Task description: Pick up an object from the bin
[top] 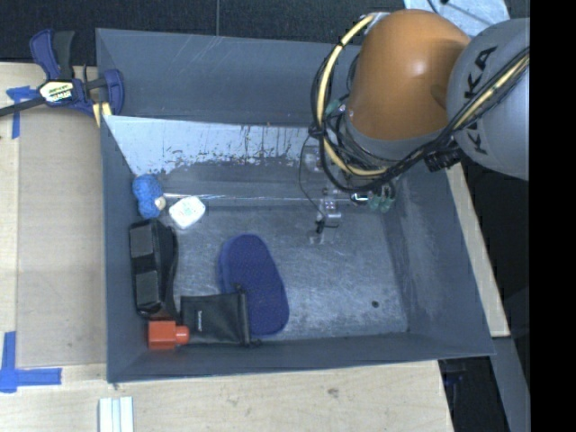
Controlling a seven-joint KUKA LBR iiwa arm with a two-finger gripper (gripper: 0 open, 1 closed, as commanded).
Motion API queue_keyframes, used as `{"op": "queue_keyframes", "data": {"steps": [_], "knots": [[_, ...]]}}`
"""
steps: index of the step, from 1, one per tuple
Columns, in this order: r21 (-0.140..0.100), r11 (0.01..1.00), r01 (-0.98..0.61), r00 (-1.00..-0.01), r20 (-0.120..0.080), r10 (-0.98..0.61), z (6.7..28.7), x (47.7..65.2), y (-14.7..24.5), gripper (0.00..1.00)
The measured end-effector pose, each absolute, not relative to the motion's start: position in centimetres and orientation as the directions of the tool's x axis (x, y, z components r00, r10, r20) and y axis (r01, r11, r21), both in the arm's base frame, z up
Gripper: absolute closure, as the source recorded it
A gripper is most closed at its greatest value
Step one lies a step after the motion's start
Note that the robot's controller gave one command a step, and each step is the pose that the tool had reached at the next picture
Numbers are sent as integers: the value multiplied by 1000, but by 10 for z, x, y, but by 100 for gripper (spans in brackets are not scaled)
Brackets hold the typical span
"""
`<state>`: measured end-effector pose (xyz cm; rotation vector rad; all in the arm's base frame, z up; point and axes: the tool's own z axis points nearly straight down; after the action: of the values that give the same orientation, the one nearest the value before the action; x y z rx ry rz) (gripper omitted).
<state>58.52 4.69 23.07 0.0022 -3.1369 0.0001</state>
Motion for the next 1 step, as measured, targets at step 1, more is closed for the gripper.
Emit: {"op": "queue_keyframes", "data": {"steps": [1], "knots": [[-1, 992, -123, -992, 2, -123, 68, 554, 117, 0]]}}
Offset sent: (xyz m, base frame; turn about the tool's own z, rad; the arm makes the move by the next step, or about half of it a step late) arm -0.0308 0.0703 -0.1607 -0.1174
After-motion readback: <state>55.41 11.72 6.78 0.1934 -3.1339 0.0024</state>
